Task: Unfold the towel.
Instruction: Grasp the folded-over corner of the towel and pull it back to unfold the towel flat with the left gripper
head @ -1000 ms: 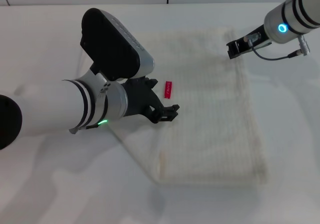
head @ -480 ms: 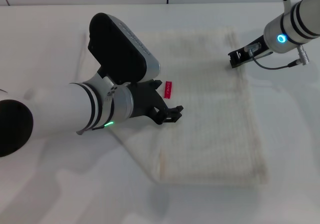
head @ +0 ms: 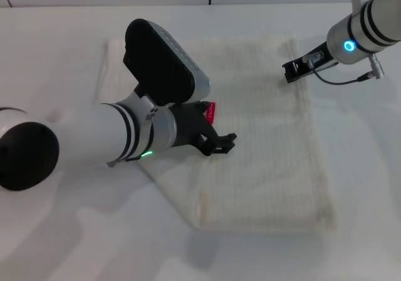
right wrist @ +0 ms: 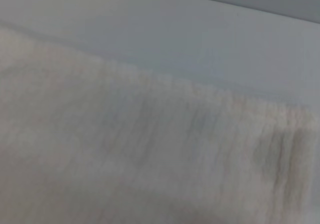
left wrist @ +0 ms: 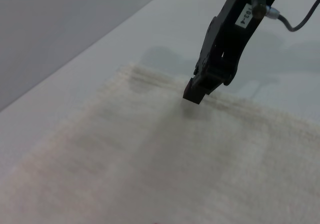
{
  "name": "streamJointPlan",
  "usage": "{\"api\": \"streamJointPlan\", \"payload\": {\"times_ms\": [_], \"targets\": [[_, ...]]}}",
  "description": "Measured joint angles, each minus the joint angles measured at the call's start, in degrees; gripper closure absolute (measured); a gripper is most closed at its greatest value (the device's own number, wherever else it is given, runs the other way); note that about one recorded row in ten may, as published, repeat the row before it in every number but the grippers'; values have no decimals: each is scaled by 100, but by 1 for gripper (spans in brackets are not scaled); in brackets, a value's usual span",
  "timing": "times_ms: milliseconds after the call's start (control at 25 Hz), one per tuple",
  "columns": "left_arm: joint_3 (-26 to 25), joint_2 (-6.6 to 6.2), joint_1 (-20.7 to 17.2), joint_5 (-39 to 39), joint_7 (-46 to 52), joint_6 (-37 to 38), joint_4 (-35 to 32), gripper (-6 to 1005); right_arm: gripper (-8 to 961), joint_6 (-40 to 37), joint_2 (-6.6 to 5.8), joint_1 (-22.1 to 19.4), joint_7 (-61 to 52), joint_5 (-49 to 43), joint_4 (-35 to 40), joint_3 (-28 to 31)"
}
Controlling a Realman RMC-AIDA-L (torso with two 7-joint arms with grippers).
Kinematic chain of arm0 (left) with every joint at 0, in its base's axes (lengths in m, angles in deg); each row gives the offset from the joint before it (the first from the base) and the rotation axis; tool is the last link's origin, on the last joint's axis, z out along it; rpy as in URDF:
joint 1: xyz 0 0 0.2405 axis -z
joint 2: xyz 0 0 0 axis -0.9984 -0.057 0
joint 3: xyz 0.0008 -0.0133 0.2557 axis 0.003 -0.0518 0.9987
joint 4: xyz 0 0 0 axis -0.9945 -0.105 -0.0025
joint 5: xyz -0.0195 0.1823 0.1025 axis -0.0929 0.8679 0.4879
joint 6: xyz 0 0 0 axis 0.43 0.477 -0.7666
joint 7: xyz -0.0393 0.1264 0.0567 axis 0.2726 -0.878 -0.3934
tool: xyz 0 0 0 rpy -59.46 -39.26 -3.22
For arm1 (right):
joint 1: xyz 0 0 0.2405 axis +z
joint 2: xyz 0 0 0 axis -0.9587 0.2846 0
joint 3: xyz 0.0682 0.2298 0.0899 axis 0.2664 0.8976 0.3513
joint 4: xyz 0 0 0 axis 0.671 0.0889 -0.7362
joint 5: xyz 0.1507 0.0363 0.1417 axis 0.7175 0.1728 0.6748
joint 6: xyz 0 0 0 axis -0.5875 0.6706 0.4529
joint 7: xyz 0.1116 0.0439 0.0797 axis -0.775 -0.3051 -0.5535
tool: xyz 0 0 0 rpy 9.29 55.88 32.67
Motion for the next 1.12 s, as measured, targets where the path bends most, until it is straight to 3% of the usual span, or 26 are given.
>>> {"api": "streamJointPlan", "payload": {"times_ms": [80,160,880,1120], "targets": [[0,0,0,0,0,0,0,321,919,-13,1,1,1,0,4,1],[24,0,341,-205,0,99,-480,323,918,-28,2,2,1,0,8,-5],[-33,-6,739,-335,200,-47,-902,338,911,-51,2,3,1,7,31,-71],[-10,-14,787,-332,281,-78,-955,589,909,-56,3,3,1,7,36,-70]]}}
